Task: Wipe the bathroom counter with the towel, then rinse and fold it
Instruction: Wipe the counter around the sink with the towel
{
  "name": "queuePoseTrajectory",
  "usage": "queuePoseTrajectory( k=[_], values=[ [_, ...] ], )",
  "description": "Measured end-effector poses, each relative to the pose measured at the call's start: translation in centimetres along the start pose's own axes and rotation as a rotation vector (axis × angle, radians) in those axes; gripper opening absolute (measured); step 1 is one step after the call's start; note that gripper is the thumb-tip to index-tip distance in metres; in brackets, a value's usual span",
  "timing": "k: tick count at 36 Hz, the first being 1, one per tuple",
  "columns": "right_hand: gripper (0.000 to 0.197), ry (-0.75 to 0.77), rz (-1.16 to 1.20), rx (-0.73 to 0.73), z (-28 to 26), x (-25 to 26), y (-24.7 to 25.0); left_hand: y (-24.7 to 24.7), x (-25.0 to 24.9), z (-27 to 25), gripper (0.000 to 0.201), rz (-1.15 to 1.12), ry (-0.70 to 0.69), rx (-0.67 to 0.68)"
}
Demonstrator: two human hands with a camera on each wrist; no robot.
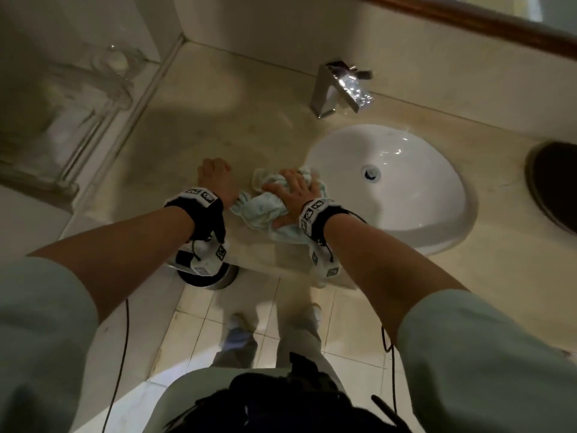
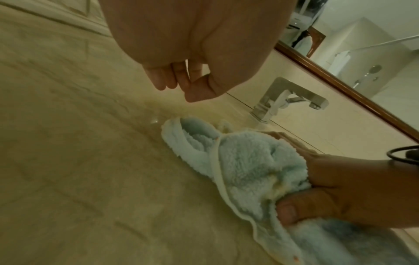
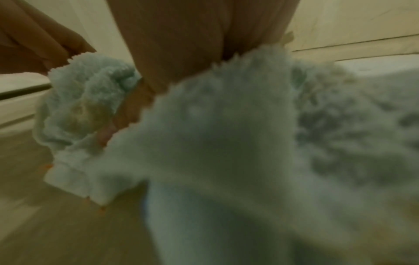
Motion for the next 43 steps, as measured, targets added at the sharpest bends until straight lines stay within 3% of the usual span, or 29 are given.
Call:
queuePoseTrajectory(
  k=[11,17,21,28,31,43],
  values=[
    [0.098,-0.127,-0.006,-0.073,6.1,0.1,3.6,0.7,4.9,-1.1,0.045,-0.090,0.160,0.017],
    [0.092,-0.309,0.055,-0.082,8.1,0.0,4.8,0.6,6.5,-1.2,0.041,-0.098,0.151,0.024],
    [0.088,-0.344,0.054,-0.105,8.4,0.2,5.3,1.4,6.7,-0.3,0.042,-0.089,0.111,0.017],
    [0.086,-0.336,-0.010,-0.122,5.9,1.8,4.9,1.9,5.5,1.8,0.041,-0.063,0.043,0.037],
    [0.087,-0.330,-0.009,-0.058,4.5,2.5,3.8,1.9,3.9,1.7,0.040,-0.092,0.026,0.056],
    [0.076,-0.301,-0.008,0.033,-3.1,3.2,1.2,0.2,-1.2,-1.4,0.034,-0.049,-0.132,0.153]
  ],
)
Point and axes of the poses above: each hand's wrist, its own z-axis towards the middle knuckle, its own y-axis out of the back of the hand, x = y × z, the point moved 10 cm from there along z, towards the middle knuckle, and after that the axes turned 6 degrees about -x, right-handed, at the moved point
